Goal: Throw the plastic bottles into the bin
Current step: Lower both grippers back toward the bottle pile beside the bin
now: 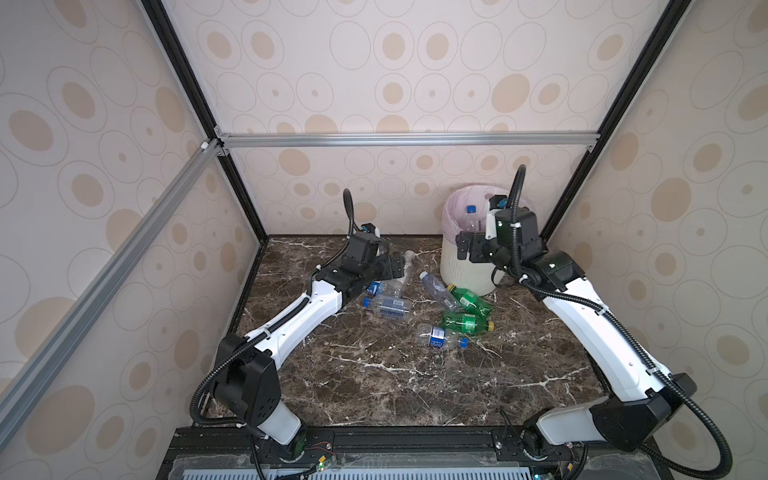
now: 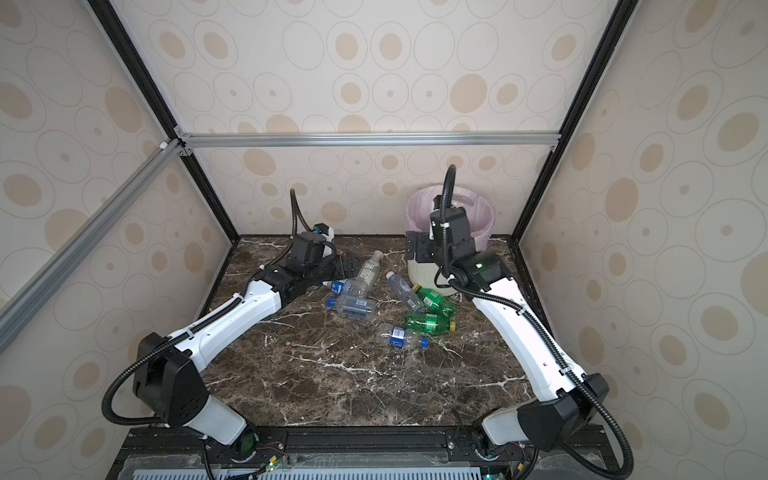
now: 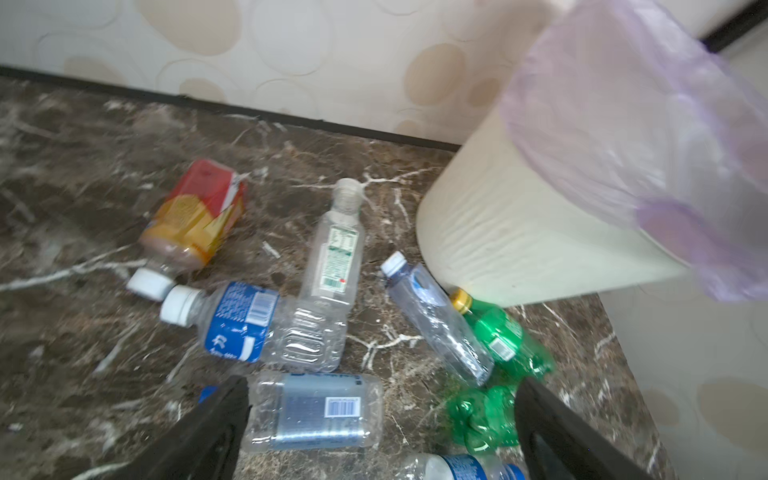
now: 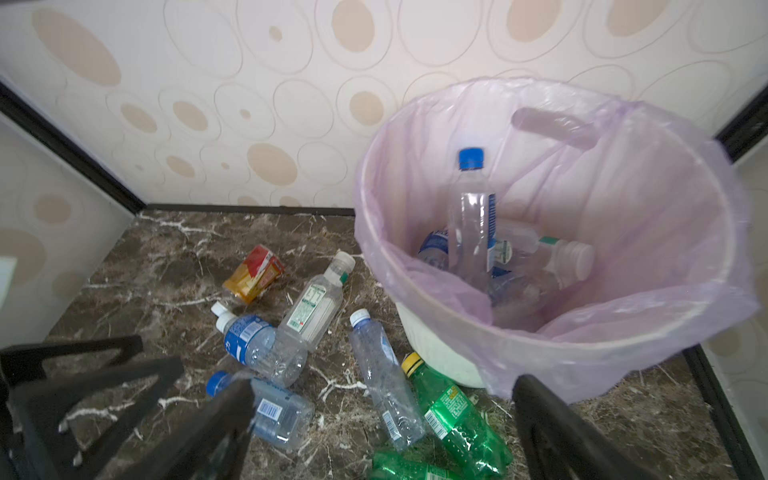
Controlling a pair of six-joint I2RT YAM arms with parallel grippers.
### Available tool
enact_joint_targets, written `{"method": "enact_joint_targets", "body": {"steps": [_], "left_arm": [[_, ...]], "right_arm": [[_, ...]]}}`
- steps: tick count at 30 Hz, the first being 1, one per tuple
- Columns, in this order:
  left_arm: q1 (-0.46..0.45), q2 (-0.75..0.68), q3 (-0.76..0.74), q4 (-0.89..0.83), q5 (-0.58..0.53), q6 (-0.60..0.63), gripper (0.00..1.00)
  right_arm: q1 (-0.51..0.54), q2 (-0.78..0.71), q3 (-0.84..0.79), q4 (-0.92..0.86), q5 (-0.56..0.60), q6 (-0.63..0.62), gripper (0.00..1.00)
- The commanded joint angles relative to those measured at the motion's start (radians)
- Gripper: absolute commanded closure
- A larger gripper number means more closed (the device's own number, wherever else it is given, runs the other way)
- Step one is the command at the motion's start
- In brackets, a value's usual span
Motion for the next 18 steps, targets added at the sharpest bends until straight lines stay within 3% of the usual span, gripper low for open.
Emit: {"method": "enact_joint_targets", "body": {"steps": [1,7,18], "left_arm": [[0.015,-0.028,-0.039,-0.009,-0.029,-0.165,0.01],[0.061,-0.028,-0.085,-0.028,-0.028,-0.341,0.01],[0.092,0.066,-0.142,-0.041,0.099,-0.636,0.01]], "right_arm": [[0.064,-0.02,-0.072,0.064,0.031,-0.052,0.0],[0.144,0.013,-0.164,0.084,0.072,-0.055,0.0],[0.203,0.009,-0.276,0.118,0.065,0.006,0.0]]}}
